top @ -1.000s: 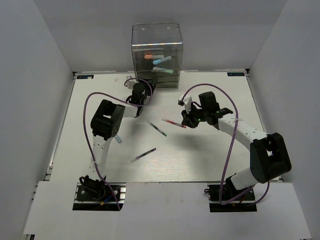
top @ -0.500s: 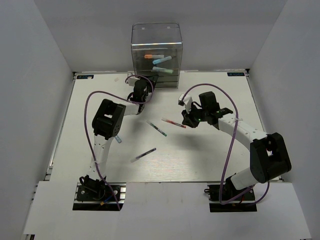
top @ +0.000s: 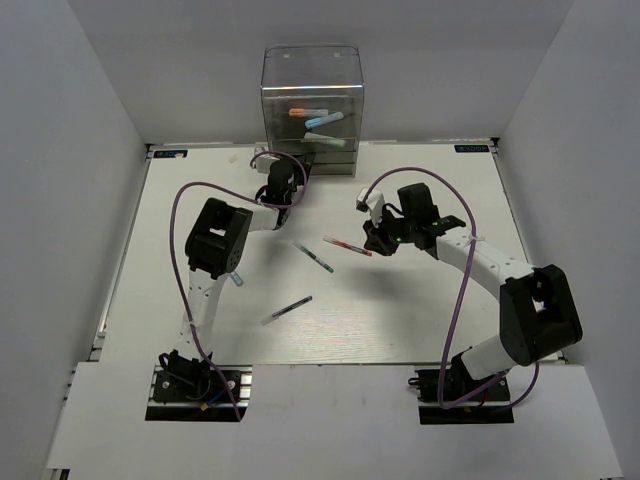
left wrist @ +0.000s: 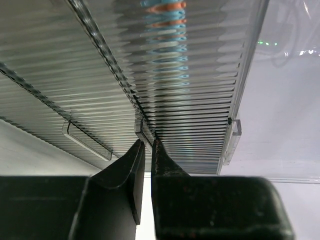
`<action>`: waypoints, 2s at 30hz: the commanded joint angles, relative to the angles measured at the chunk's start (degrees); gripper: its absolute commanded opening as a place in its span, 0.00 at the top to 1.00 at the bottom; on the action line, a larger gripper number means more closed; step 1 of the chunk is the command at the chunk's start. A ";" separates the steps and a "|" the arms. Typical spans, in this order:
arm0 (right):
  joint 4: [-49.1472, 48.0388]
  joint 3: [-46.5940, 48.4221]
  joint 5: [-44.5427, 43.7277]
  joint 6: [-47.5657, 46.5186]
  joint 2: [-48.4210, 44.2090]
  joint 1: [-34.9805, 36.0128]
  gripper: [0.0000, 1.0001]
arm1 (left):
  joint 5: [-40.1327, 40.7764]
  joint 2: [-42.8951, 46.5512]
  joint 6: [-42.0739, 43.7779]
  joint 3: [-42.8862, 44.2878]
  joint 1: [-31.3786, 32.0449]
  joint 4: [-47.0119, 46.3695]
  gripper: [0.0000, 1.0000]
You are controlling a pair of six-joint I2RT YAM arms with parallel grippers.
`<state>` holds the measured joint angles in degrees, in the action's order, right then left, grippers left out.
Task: Sort the stationery into containers
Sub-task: Open the drawer in the storage box, then pick up the pen from the center of the board.
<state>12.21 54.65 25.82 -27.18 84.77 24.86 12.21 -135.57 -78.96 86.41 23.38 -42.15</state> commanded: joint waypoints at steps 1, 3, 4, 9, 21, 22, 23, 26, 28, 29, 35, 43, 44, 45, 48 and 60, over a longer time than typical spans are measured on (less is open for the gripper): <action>-0.87 2.39 0.63 -0.07 0.13 -0.08 0.77 | 2.82 0.48 1.17 -0.80 -0.61 0.14 0.97; -0.87 2.39 0.46 -0.07 0.04 -0.08 0.77 | 2.82 1.18 1.17 -1.94 -0.61 -1.08 1.00; -1.04 2.30 0.54 -0.07 0.13 -0.16 0.77 | 2.82 1.79 1.17 -3.25 -0.61 -1.09 1.00; -1.22 2.21 0.98 0.02 0.39 0.01 0.77 | 2.29 4.35 1.17 -8.88 -0.61 -5.30 1.00; -1.31 3.00 1.60 -0.07 1.10 0.36 0.75 | -0.07 12.07 1.17 -21.18 1.06 -13.04 1.00; -1.22 2.92 1.60 -0.15 1.18 0.28 0.75 | -0.08 12.08 1.17 -21.81 1.06 -13.65 1.00; -1.22 3.00 1.68 0.02 1.10 0.19 0.75 | -0.08 12.95 1.17 -22.94 1.06 -13.66 1.00; -1.31 3.18 1.69 0.02 1.36 0.19 0.75 | -1.22 14.19 1.17 -24.18 1.58 -13.66 1.00; -1.31 3.27 1.69 0.02 1.36 0.27 0.75 | -1.74 14.19 1.17 -24.18 1.58 -14.27 1.00; -1.22 3.44 1.69 0.02 1.45 0.19 0.75 | -1.75 14.19 1.70 -24.71 1.58 -14.27 1.00; -0.96 3.27 1.33 -0.33 1.45 0.19 0.70 | -2.89 14.80 1.70 -24.71 1.58 -12.87 0.56; 1.06 3.88 4.58 -3.14 2.41 0.54 0.51 | -3.51 18.22 2.23 -25.94 1.58 -11.82 0.35; 1.24 4.49 4.76 -3.67 3.37 0.71 0.49 | -4.03 18.84 2.84 -25.94 1.58 -11.81 0.35; 1.33 4.67 4.76 -3.93 3.82 0.80 0.46 | -4.03 19.63 2.84 -27.51 1.58 -11.20 0.35; 2.47 7.21 3.97 -5.42 6.62 1.42 0.43 | -5.09 23.67 3.37 -30.76 1.58 -8.83 0.34; 5.11 15.57 -7.27 -1.74 20.42 5.11 0.40 | -10.79 44.15 17.26 -33.32 0.53 40.19 0.26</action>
<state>16.36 66.94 22.55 -30.61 103.63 29.45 3.07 -96.53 -66.94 53.58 24.16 -20.29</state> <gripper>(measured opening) 0.596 0.736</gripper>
